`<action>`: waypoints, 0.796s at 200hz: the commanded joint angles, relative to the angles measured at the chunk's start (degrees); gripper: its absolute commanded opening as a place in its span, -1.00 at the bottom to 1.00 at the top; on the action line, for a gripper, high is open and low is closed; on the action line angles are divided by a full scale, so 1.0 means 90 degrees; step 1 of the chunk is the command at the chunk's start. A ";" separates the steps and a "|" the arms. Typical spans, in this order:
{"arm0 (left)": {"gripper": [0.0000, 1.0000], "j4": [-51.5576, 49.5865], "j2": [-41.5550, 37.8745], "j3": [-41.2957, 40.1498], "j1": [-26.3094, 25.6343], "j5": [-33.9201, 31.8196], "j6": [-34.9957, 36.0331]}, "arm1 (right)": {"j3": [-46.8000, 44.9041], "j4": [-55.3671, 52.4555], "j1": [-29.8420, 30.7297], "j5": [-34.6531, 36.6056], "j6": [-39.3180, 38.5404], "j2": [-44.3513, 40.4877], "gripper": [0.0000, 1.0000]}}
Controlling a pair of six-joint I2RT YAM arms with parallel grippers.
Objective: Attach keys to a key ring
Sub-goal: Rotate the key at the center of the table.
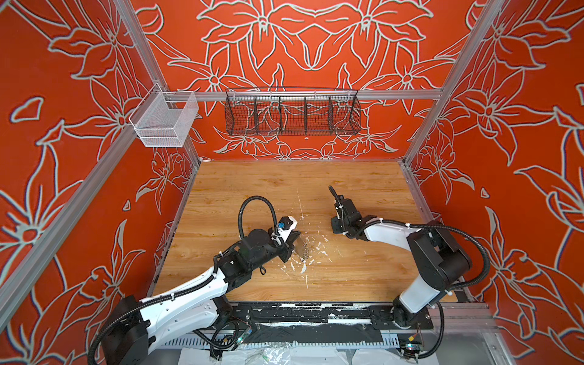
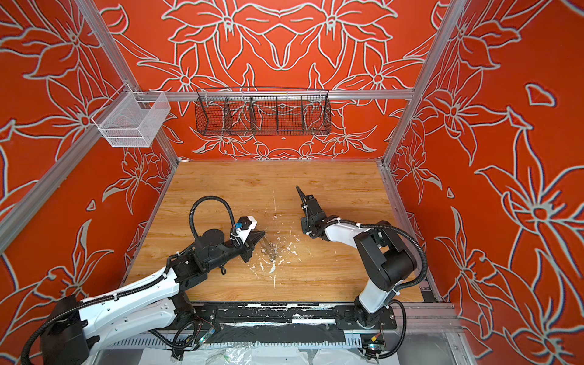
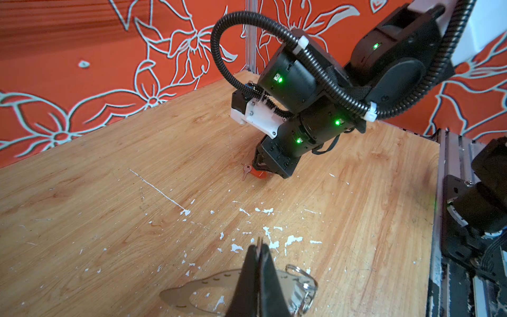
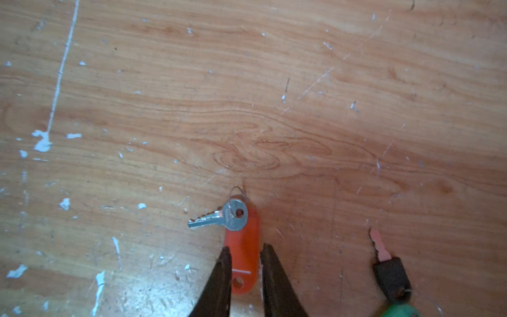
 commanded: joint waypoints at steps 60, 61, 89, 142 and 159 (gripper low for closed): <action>-1.00 0.0230 -0.0024 0.0112 0.0020 0.0025 -0.0010 | 0.0483 0.0091 0.0028 -0.0182 -0.0678 0.0376 -0.56; -1.00 0.0231 -0.0024 0.0112 0.0021 0.0025 -0.0012 | 0.0491 0.0089 0.0028 -0.0184 -0.0678 0.0391 -0.56; -1.00 0.0242 -0.0010 0.0112 0.0023 0.0035 -0.0013 | 0.0663 -0.0039 0.0028 -0.0216 -0.0692 0.0615 -0.58; -1.00 0.0242 0.0034 0.0112 0.0021 0.0015 -0.0005 | 0.0818 -0.0282 0.0028 0.0166 -0.0485 0.0796 -0.59; -1.00 0.0251 0.0030 0.0117 0.0021 0.0020 -0.0003 | 0.0821 -0.0333 0.0028 0.0259 -0.0419 0.0816 -0.59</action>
